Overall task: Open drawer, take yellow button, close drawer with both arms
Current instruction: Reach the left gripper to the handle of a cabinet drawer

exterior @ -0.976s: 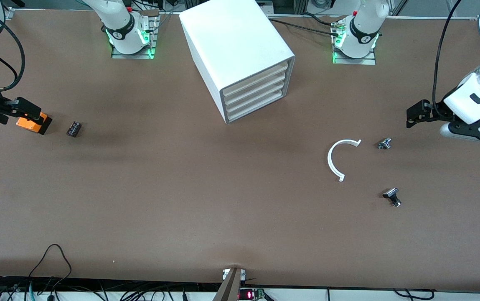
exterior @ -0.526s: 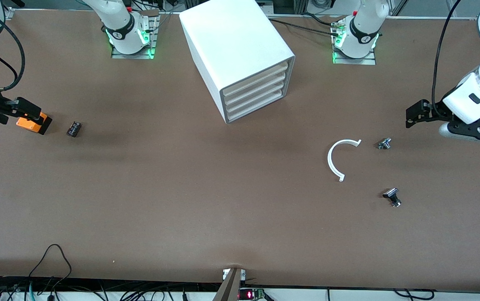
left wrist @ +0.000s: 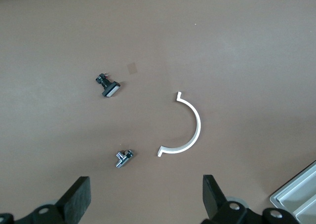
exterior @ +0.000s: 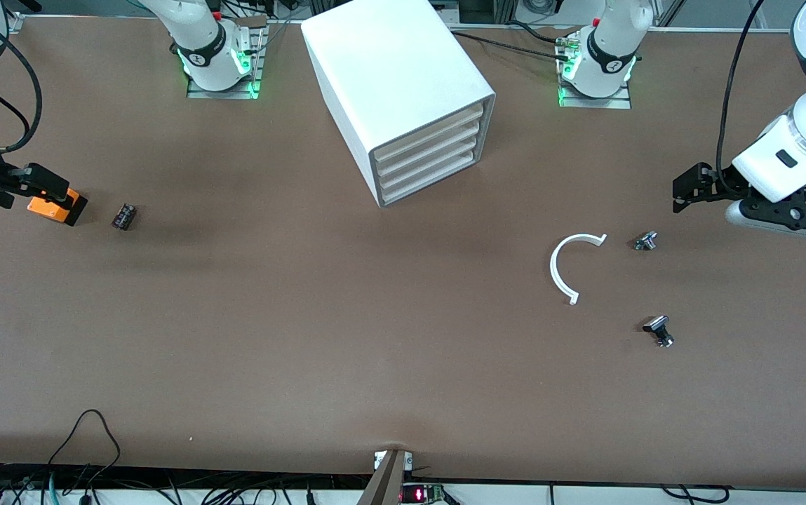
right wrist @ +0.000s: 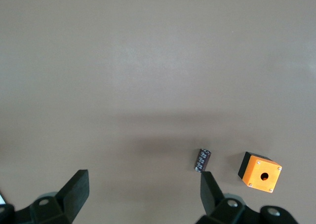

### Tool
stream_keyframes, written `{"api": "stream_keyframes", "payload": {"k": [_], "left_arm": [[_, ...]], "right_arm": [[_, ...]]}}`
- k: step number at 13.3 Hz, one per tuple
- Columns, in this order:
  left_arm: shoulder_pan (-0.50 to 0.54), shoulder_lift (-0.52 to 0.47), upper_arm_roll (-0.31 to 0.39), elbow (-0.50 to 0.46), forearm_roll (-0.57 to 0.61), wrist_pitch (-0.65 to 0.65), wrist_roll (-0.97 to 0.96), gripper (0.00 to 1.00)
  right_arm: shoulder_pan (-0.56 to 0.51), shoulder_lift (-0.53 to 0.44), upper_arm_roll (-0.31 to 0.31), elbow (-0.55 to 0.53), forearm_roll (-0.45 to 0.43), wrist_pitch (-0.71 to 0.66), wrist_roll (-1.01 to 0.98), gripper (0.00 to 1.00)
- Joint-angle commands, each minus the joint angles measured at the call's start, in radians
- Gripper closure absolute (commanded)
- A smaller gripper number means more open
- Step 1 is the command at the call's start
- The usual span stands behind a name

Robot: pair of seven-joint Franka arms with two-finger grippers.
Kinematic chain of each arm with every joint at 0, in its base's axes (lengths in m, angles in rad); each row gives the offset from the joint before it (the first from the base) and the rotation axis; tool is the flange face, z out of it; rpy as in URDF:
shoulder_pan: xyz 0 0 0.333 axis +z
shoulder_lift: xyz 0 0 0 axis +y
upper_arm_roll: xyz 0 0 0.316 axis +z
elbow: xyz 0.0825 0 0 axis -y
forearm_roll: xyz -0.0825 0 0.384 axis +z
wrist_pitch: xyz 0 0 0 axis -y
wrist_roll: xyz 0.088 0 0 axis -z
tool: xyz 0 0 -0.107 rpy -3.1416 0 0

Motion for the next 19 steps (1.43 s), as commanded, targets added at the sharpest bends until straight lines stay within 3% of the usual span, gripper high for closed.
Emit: {"api": "stream_keyframes", "payload": {"k": [1,3,7,9,19], "left_arm": [[-0.009,0.023,0.003,0.029,-0.024,-0.043,0.014,0.00],[-0.005,0.113,-0.014,0.054,-0.024,-0.103,0.023,0.00],[-0.009,0.144,-0.018,0.074,-0.024,-0.114,0.081,0.00],[-0.012,0.188,-0.050,0.040,-0.065,-0.114,0.077,0.00],[-0.012,0.260,-0.086,-0.371,-0.747,-0.059,0.144,0.00]], "right_arm": [[-0.002,-0.025,0.006,-0.017,-0.009,-0.005,0.013,0.00],[-0.002,-0.025,0.006,-0.016,-0.007,-0.003,0.013,0.00],[-0.002,-0.022,0.006,-0.016,-0.007,-0.003,0.013,0.00],[-0.002,-0.020,0.006,-0.016,-0.006,-0.002,0.014,0.00],[-0.004,-0.008,0.004,-0.001,0.000,0.003,0.014,0.00]]}}
